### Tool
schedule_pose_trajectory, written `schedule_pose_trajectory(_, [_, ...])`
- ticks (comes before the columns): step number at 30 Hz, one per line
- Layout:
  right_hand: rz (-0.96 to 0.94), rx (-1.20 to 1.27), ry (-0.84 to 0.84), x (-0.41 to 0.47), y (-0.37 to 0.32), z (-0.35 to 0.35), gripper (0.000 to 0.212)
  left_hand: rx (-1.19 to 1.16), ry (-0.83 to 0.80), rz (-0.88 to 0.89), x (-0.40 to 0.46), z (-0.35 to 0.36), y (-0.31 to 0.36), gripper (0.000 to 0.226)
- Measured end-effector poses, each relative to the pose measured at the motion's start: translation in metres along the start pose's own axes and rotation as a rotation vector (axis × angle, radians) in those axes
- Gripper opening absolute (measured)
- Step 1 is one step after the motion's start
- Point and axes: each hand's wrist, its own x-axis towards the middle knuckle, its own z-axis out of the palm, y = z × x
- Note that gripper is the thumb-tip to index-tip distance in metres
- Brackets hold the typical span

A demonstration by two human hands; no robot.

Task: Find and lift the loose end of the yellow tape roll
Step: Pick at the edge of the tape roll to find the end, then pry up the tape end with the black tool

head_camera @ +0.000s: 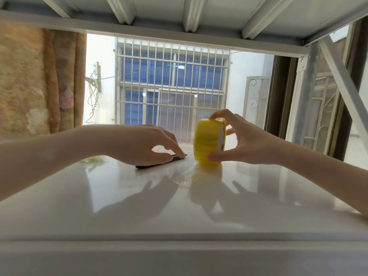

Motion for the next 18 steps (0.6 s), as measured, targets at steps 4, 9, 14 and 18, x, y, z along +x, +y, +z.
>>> schedule_pose_trajectory(4, [0.002, -0.018, 0.006, 0.001, 0.000, 0.001, 0.070, 0.003, 0.010, -0.006, 0.002, 0.006, -0.004, 0.035])
schedule_pose_trajectory(9, [0.008, -0.066, 0.016, 0.001, 0.000, 0.002, 0.069, -0.008, 0.056, -0.080, 0.006, 0.013, -0.021, 0.041])
schedule_pose_trajectory(14, [0.030, -0.067, -0.012, 0.001, 0.001, 0.001, 0.074, -0.050, 0.099, -0.093, 0.009, 0.016, -0.020, 0.027])
schedule_pose_trajectory(18, [0.054, 0.006, -0.046, -0.001, 0.001, -0.003, 0.078, -0.117, 0.145, -0.127, 0.010, 0.008, -0.021, 0.033])
